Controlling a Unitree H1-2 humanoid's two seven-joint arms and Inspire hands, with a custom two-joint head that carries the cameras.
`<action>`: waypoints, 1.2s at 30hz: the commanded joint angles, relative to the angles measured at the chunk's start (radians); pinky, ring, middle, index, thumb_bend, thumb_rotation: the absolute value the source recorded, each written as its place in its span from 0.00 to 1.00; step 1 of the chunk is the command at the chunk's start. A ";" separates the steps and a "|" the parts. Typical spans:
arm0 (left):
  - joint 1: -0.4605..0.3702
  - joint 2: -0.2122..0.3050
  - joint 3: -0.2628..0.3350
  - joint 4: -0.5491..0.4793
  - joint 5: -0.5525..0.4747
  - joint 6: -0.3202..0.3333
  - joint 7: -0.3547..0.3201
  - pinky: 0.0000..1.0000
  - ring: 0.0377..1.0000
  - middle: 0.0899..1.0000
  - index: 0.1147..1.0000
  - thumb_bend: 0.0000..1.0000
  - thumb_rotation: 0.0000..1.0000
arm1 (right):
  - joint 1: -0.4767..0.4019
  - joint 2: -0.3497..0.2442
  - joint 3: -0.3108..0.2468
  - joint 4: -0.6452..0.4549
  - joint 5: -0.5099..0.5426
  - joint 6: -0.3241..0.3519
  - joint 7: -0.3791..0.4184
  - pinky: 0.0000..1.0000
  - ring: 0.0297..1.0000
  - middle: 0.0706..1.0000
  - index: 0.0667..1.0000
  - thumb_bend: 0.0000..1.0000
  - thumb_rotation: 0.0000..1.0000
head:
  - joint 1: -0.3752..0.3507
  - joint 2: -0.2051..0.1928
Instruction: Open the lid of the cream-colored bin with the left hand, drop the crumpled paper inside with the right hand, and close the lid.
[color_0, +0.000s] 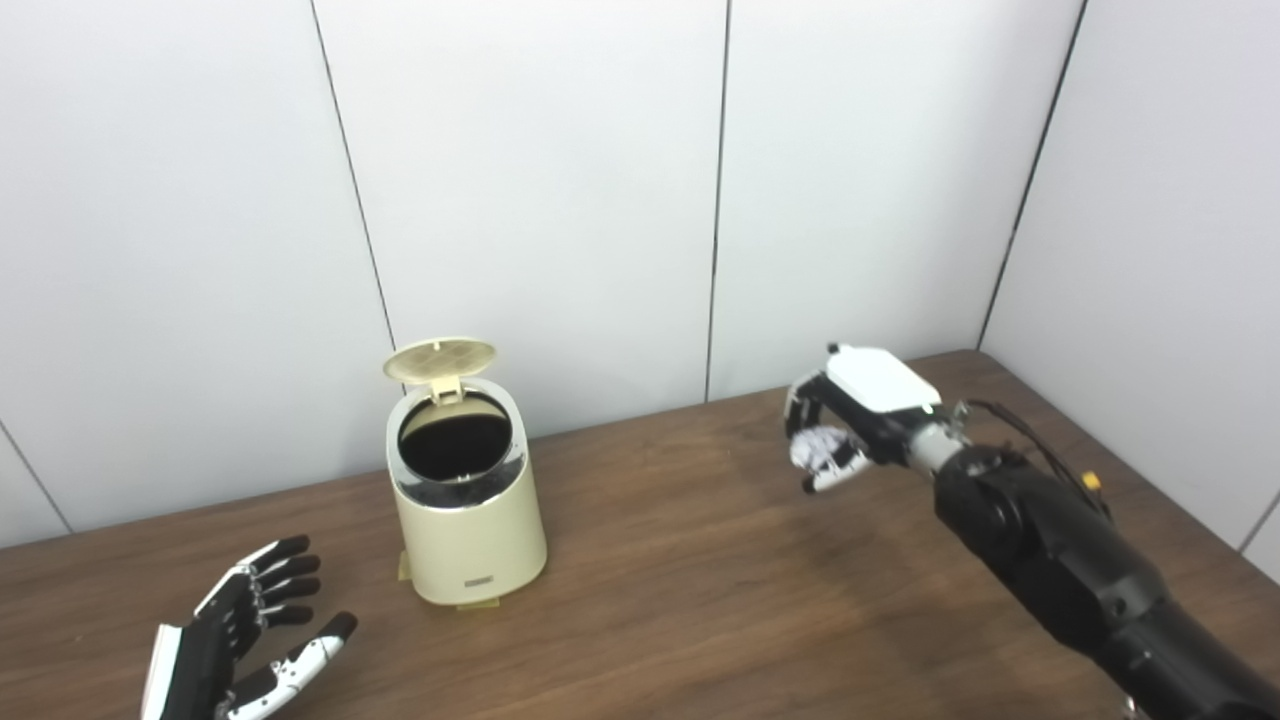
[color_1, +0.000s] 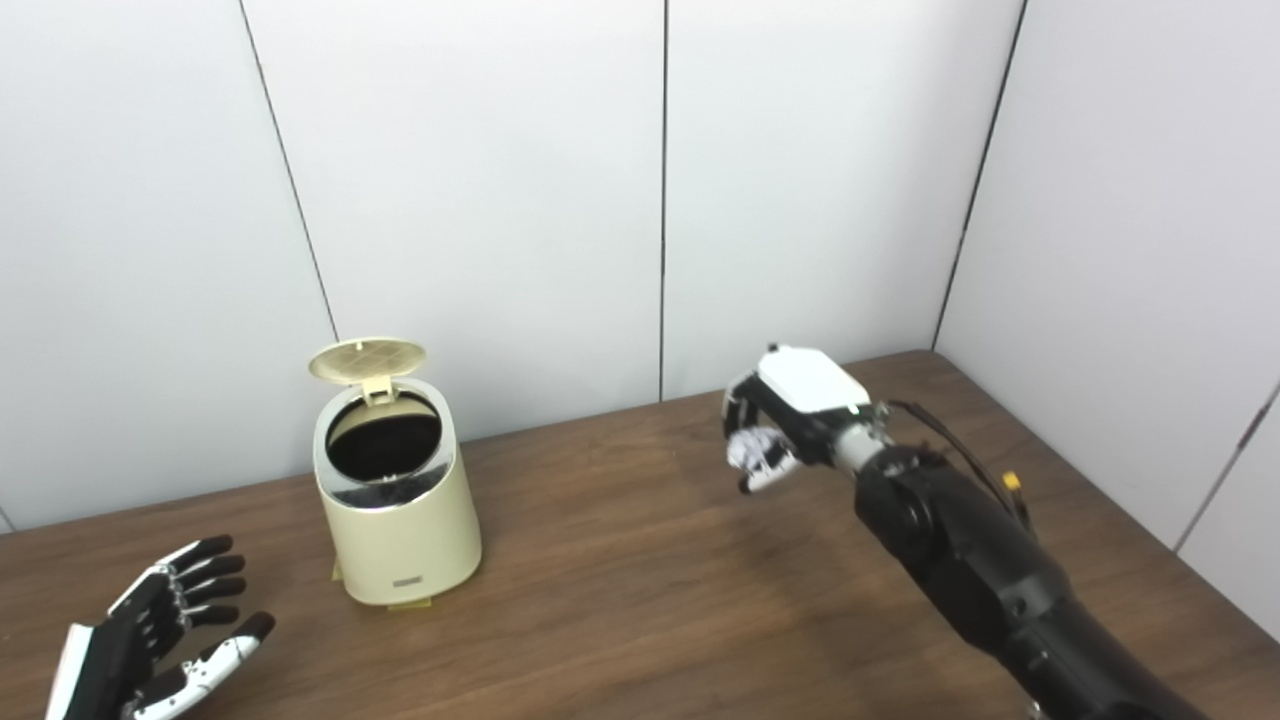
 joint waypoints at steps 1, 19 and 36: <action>0.009 -0.019 -0.011 0.018 0.000 -0.014 0.005 0.63 0.69 0.70 0.77 0.64 0.07 | -0.075 -0.028 -0.007 -0.046 -0.023 -0.019 0.012 1.00 0.71 0.45 0.44 0.53 0.00 | 0.007 0.000; -0.008 -0.076 -0.026 0.057 -0.003 -0.028 0.016 0.64 0.71 0.71 0.78 0.67 0.13 | -0.233 0.089 0.059 -0.230 -0.072 -0.131 0.200 0.99 0.65 0.42 0.48 0.53 0.00 | 0.112 -0.012; -0.016 -0.127 -0.042 0.053 0.045 -0.008 0.045 0.64 0.71 0.69 0.77 0.69 0.11 | -0.305 0.218 0.066 -0.205 -0.047 -0.156 0.252 1.00 0.67 0.42 0.48 0.53 0.00 | 0.203 -0.007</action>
